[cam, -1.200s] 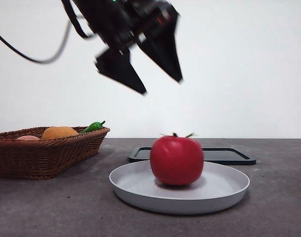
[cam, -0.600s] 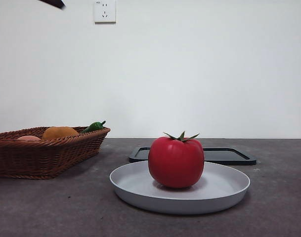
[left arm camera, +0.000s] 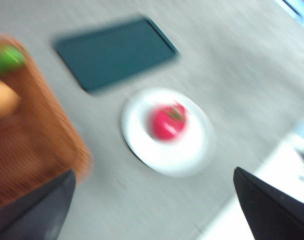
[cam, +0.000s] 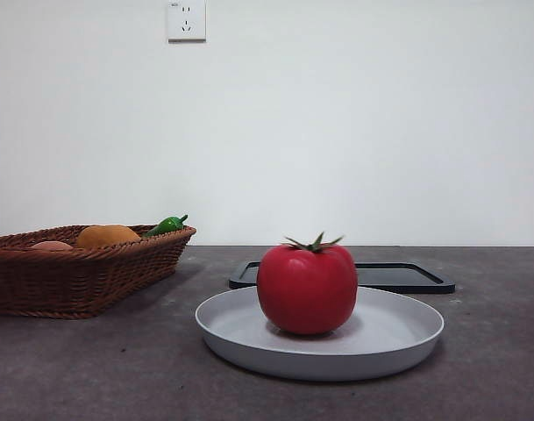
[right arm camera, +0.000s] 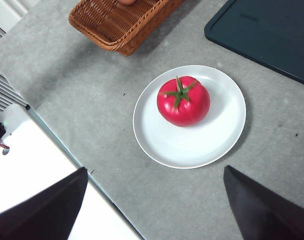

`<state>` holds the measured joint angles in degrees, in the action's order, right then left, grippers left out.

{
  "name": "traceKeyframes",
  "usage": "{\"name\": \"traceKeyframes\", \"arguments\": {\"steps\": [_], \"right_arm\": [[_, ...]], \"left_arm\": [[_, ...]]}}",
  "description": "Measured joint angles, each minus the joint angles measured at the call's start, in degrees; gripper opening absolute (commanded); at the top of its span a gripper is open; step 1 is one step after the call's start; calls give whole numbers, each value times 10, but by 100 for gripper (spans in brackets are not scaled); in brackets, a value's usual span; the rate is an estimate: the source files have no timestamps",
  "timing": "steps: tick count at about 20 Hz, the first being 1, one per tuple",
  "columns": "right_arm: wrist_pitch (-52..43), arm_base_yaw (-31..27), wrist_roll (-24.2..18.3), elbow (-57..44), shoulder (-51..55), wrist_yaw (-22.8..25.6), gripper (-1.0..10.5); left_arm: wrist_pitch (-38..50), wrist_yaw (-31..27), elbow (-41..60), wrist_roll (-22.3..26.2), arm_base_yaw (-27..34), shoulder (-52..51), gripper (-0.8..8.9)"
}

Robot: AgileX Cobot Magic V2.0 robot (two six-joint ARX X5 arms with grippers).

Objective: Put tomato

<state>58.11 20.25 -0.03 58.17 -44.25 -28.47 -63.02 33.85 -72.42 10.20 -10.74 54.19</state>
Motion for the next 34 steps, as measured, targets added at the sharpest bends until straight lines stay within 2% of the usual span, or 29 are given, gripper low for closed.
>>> {"name": "traceKeyframes", "arguments": {"steps": [2,5,14,24,29,34], "right_arm": [[-2,0,0,0,-2,0,433],[-8,0,0,0,-9,0,433],[-29,0,0,0,-46,0,433],[-177,72,0,0,-225,3,434],[-240,91,-1,0,-305,58,451],[-294,116,-2,1,-369,66,465]], "left_arm": [[-48,28,17,11,-3,-8,503],[-97,38,21,21,-17,-22,500],[-94,39,21,28,-21,-35,500],[-93,39,21,28,-21,-35,500],[-89,39,21,28,-21,-35,500],[-85,39,21,28,-21,-35,499]]}}
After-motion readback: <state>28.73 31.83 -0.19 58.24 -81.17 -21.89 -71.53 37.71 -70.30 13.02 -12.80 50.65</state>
